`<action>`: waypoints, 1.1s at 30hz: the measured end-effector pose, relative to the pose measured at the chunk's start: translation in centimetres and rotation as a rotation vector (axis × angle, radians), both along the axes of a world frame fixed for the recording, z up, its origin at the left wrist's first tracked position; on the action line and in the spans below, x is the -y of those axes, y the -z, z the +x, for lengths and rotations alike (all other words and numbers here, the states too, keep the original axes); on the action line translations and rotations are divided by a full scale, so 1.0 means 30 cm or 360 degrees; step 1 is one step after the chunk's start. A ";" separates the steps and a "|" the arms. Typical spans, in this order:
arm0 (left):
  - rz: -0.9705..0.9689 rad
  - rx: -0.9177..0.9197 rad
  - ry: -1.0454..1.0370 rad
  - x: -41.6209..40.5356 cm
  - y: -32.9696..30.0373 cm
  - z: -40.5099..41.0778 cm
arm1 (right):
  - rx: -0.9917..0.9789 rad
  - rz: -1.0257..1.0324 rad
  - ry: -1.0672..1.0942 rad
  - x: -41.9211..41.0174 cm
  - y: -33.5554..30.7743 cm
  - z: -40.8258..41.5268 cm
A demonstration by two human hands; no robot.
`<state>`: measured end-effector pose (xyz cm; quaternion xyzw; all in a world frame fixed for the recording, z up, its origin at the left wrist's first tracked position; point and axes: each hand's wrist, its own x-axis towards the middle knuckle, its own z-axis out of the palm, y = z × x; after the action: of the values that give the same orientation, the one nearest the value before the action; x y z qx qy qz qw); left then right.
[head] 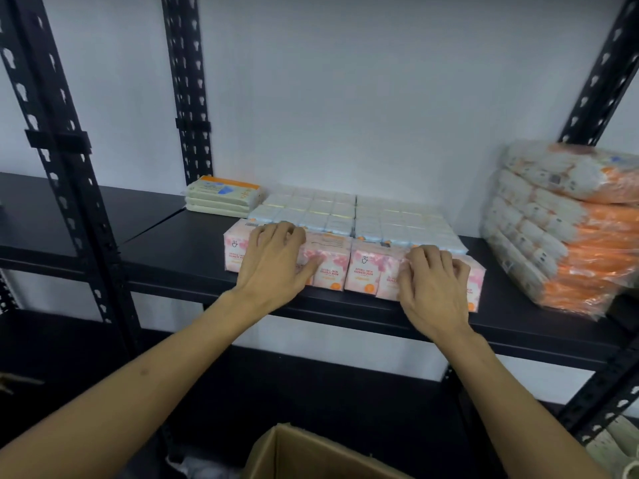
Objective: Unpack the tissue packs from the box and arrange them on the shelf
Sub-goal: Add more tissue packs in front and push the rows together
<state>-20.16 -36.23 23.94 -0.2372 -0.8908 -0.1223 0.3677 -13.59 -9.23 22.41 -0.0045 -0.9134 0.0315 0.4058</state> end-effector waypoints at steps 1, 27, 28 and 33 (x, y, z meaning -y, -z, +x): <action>-0.0037 0.0073 0.0082 0.001 -0.028 0.005 | 0.0069 -0.0015 -0.0011 -0.001 -0.024 0.004; 0.0509 0.0473 0.0231 -0.021 -0.447 -0.030 | 0.0446 -0.1026 -0.0705 0.057 -0.401 0.027; 0.0518 0.0486 0.0202 -0.009 -0.463 -0.032 | 0.0395 -0.1185 -0.0748 0.056 -0.410 0.028; 0.0406 0.0433 0.0199 0.079 -0.487 -0.045 | 0.0213 -0.1576 -0.0642 0.019 -0.379 0.028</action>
<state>-21.50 -38.60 38.56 -0.2248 -0.8931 -0.2879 0.2628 -12.76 -9.80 33.78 -0.0217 -0.7957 0.5355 0.2820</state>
